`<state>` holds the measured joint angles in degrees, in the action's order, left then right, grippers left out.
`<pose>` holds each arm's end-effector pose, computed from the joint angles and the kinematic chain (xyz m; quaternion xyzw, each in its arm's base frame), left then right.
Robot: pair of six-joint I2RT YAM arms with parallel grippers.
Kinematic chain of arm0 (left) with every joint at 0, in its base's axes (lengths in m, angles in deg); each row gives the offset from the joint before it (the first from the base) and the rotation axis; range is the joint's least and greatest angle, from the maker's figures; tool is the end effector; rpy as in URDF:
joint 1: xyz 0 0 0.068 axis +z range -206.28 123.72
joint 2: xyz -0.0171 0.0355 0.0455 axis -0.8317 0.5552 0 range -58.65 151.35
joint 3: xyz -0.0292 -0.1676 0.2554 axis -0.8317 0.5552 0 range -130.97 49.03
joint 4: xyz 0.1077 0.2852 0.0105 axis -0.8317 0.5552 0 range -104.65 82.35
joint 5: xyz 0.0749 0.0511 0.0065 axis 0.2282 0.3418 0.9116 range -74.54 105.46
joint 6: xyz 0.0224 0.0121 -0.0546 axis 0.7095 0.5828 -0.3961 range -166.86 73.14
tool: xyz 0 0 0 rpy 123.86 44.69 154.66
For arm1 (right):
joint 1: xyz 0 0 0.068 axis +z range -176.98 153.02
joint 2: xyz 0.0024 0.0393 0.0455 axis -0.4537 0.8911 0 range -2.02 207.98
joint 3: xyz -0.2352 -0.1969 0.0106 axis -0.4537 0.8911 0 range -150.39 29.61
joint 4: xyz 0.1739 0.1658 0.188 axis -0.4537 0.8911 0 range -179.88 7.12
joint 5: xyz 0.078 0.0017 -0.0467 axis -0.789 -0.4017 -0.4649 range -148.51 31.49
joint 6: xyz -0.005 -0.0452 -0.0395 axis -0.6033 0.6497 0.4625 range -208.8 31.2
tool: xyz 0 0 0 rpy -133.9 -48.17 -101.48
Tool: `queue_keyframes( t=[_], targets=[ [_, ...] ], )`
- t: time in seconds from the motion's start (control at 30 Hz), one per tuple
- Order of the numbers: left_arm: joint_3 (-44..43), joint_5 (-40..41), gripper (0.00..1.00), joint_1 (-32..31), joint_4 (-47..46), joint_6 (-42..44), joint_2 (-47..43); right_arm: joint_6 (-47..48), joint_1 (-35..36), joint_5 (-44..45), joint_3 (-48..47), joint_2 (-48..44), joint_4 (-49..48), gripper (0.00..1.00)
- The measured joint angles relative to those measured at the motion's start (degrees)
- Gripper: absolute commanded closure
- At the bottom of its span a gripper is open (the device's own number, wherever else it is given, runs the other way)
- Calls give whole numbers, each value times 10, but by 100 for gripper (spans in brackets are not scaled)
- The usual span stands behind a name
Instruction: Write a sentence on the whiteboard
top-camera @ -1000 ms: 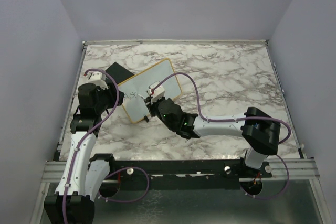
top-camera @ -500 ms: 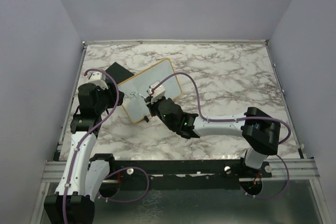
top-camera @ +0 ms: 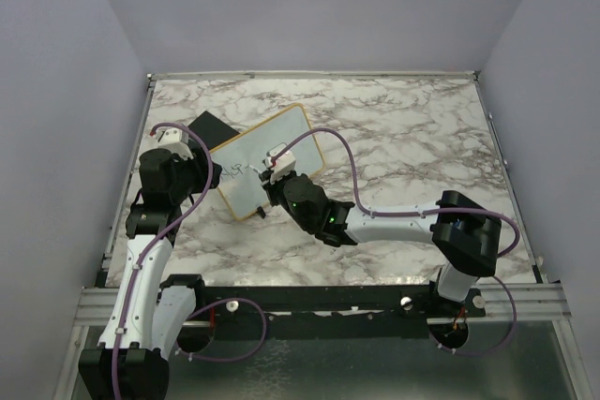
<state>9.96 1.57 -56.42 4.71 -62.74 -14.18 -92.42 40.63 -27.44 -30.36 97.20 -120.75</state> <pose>0.2084 -0.0112 0.3062 -0.0499 0.8371 -0.1754 0.5157 0.1896 0.4004 0.2547 -0.2380 0.7112 0.2018 0.6299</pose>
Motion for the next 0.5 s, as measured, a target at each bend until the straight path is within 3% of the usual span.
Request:
queue_keyframes(
  t=[0.5],
  targets=[
    [0,0,51,0,0,0,0,7,-1,-3,-1,0,-8,100]
  ],
)
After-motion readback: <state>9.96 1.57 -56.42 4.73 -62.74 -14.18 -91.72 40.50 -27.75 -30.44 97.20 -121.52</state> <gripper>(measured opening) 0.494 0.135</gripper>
